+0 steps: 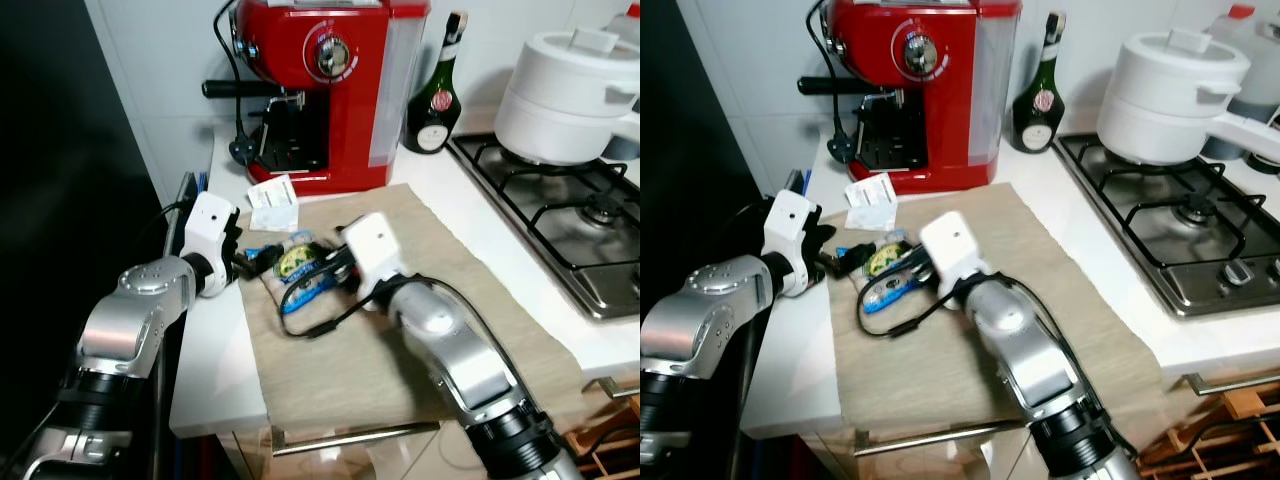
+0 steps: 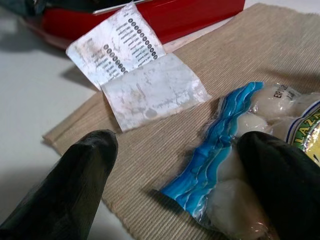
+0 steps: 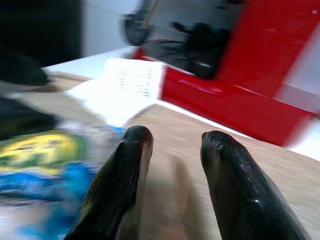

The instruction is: Restocking fridge

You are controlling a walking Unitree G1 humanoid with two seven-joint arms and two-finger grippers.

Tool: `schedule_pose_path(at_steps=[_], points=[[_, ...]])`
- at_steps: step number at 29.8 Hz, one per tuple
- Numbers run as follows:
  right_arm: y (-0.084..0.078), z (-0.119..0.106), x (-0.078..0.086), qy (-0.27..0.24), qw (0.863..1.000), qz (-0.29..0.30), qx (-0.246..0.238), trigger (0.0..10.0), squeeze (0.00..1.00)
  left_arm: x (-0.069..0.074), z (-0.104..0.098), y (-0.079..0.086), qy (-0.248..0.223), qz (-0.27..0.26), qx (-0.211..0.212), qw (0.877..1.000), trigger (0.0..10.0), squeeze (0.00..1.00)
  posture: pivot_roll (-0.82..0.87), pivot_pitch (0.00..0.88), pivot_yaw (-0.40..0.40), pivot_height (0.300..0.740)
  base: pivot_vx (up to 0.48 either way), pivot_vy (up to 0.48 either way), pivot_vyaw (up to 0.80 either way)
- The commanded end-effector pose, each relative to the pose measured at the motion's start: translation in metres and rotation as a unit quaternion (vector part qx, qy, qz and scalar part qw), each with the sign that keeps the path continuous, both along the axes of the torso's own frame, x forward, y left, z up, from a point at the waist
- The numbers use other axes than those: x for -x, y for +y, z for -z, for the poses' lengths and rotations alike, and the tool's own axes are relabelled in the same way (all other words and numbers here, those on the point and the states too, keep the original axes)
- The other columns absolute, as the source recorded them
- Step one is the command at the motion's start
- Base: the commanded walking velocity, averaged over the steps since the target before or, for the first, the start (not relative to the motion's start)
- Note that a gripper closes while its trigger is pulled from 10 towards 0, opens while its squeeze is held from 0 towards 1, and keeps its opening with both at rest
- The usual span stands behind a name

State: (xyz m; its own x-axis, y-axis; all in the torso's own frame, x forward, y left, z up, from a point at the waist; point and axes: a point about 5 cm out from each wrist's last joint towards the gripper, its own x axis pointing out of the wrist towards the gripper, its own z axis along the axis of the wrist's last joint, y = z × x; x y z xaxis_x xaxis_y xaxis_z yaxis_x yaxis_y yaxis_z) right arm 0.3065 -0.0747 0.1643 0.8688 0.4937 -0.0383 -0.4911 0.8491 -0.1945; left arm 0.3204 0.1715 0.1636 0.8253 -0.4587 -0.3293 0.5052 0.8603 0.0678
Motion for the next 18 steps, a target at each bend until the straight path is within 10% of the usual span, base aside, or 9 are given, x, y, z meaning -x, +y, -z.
schedule_pose_path(at_steps=[1, 15, 16, 18], points=[[-0.004, -0.001, 0.0, 0.003, 1.0, 0.014, -0.026, 0.0, 0.0, 0.008, 0.025, 0.002, 0.058, -0.007, -0.036, 0.998, 10.0, 0.0, -0.07, 0.0, 0.023, 0.74, 0.0, 0.0, 0.0], [0.001, -0.022, -0.003, -0.039, 0.995, 0.017, -0.095, 0.0, 0.0, 0.014, 0.014, -0.007, 0.027, -0.014, 0.033, 0.999, 10.0, 0.0, -0.07, 0.0, 0.029, 0.74, 0.0, 0.0, 0.0], [0.0, -0.019, -0.002, -0.025, 0.994, 0.016, -0.103, 8.2, 0.0, 0.015, 0.015, -0.007, 0.023, -0.013, 0.031, 0.999, 10.0, 0.0, -0.07, 0.0, 0.024, 0.74, 0.0, 0.0, 0.0], [-0.006, -0.015, -0.002, -0.006, 0.993, 0.025, -0.111, 10.0, 0.0, 0.017, 0.013, -0.006, 0.011, -0.014, 0.032, 0.999, 10.0, 0.0, -0.07, 0.0, 0.021, 0.74, 0.0, 0.0, 0.0]])
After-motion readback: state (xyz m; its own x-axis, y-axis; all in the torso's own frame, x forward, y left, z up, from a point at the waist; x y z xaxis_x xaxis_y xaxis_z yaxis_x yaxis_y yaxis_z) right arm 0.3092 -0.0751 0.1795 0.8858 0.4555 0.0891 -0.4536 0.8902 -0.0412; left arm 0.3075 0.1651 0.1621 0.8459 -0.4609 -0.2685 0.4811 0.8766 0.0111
